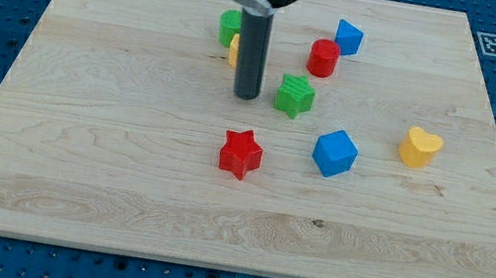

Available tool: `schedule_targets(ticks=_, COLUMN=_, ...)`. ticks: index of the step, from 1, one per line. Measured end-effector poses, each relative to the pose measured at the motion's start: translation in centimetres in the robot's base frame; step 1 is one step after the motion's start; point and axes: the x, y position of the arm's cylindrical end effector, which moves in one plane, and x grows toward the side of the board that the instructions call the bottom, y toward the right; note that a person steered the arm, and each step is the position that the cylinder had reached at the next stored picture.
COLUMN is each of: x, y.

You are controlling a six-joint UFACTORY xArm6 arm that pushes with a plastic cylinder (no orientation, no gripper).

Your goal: Push the red star to the bottom of the blue cube

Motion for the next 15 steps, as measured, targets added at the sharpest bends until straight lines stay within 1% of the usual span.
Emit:
schedule_targets(ticks=1, x=3.4, y=-1.4)
schedule_targets(ticks=2, x=5.0, y=-3.8)
schedule_targets(ticks=3, x=6.6, y=-4.0)
schedule_targets(ticks=4, x=8.1, y=-2.8)
schedule_targets(ticks=5, x=8.5, y=-1.0)
schedule_targets(ticks=6, x=8.5, y=-1.3)
schedule_targets(ticks=8, x=5.6, y=-3.7)
schedule_targets(ticks=9, x=5.7, y=-2.6)
schedule_targets(ticks=10, x=6.7, y=-0.1)
schedule_targets(ticks=12, x=8.4, y=2.2)
schedule_targets(ticks=13, x=9.6, y=2.3)
schedule_targets(ticks=14, x=11.4, y=3.7)
schedule_targets(ticks=15, x=12.3, y=6.8)
